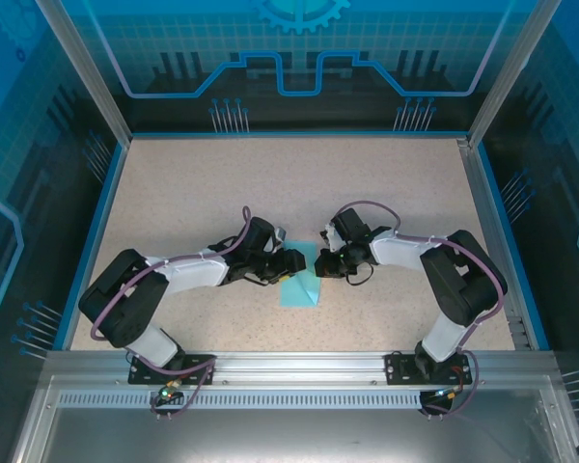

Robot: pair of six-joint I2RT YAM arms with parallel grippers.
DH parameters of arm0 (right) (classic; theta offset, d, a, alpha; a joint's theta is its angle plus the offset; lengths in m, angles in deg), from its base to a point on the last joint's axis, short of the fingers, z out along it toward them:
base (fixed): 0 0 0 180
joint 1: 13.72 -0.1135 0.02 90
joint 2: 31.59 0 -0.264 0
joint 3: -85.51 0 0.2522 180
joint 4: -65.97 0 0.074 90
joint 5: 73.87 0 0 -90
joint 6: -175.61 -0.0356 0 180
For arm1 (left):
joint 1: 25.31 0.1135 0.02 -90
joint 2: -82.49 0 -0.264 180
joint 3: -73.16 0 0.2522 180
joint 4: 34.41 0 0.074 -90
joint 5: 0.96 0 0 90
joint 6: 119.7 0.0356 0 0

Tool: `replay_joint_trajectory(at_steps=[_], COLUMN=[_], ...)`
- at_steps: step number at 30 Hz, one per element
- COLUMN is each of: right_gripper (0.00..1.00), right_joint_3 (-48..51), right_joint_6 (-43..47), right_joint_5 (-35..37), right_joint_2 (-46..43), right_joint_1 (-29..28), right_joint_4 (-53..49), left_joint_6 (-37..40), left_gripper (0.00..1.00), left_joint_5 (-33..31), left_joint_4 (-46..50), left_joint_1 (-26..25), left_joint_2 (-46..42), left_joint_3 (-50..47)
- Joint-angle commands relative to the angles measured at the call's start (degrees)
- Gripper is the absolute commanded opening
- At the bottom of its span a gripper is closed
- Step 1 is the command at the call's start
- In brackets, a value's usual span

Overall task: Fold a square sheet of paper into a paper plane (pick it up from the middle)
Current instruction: Turn over the paper at the center of the table.

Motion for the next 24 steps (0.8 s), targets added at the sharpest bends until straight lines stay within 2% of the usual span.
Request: replay_joint_trajectory(at_steps=[1,5,11,17,22,24], right_gripper=[0.1,0.1,0.14,0.37,0.59,0.67], right_joint_3=[0.34,0.22,0.06,0.16,0.75,1.09], right_joint_6=[-0.16,-0.16,-0.33,-1.59,-2.74,-2.97], right_joint_5=[-0.77,-0.79,-1.02,2.19,9.75,12.37], right_joint_2=[0.8,0.81,0.05,-7.58,-15.2,-17.98], right_joint_1=[0.86,0.85,0.95,1.59,2.16,2.41], right_joint_4=[-0.17,-0.29,-0.66,-3.4,-9.08,-11.16], left_joint_6=[1.48,2.0,2.61,4.15,6.99,8.98], left_gripper=[0.52,0.47,0.33,0.16,0.05,0.04], left_joint_5=[1.94,2.16,2.0,0.22,-2.38,-4.08], left_joint_4=[-1.15,-0.83,-0.2,1.43,4.82,8.42], left_joint_1=[-0.73,-0.77,-0.81,-0.84,-0.85,-0.85], left_joint_2=[1.11,3.0,4.75,4.23,3.42,2.01], left_joint_3=[0.09,1.1,2.05,2.73,4.56,6.01])
